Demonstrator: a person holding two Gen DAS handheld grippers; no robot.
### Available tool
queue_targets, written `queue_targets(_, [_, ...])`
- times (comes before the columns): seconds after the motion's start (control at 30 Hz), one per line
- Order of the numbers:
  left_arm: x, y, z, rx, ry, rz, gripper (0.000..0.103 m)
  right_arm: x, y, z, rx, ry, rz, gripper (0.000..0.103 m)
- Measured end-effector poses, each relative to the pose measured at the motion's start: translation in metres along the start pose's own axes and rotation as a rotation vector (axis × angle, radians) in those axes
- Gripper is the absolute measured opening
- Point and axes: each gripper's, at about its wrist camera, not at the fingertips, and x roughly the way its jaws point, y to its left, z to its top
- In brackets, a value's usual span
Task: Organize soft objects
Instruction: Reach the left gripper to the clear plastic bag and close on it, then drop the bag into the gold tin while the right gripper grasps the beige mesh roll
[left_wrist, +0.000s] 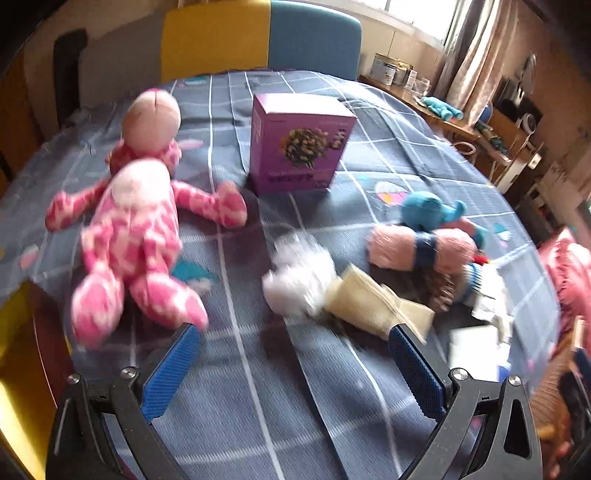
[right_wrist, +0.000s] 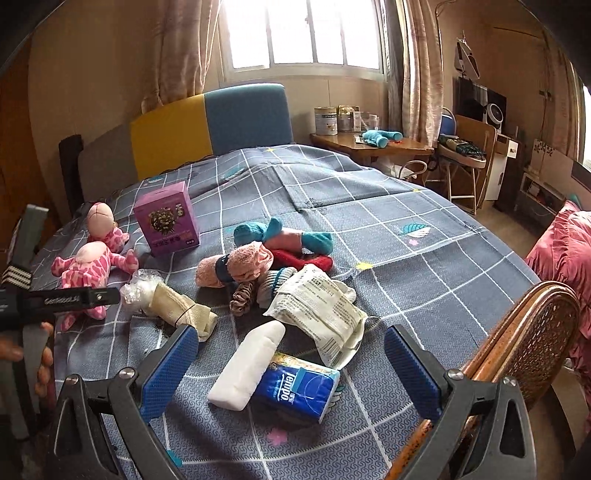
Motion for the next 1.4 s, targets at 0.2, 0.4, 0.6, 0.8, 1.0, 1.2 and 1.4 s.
queue_targets(0.2, [0.038,-0.009,0.024,0.072,0.033,0.066,0.082,0.010,0.008,0.000,-0.038,0.035,0.044,0.103])
queue_targets(0.4, [0.074,-0.010,0.031,0.109,0.109,0.009,0.041,0.017,0.014,0.003,-0.068,0.065,0.078,0.103])
queue_targets(0.6, [0.040,0.007,0.020,0.040,0.022,-0.080,0.033,0.026,0.027,0.021,-0.123,0.118,0.184,0.100])
queue_targets(0.8, [-0.035,0.032,-0.010,-0.021,-0.102,-0.141,0.033,0.052,0.081,0.038,-0.366,0.191,0.315,0.094])
queue_targets(1.0, [-0.094,0.080,-0.051,-0.111,-0.177,-0.146,0.033,0.117,0.138,0.029,-0.643,0.332,0.330,0.089])
queue_targets(1.2, [-0.139,0.173,-0.101,-0.313,-0.222,-0.048,0.033,0.170,0.157,0.013,-0.772,0.393,0.232,0.088])
queue_targets(1.4, [-0.160,0.265,-0.141,-0.519,-0.229,0.076,0.034,0.184,0.158,0.008,-0.781,0.427,0.227,0.061])
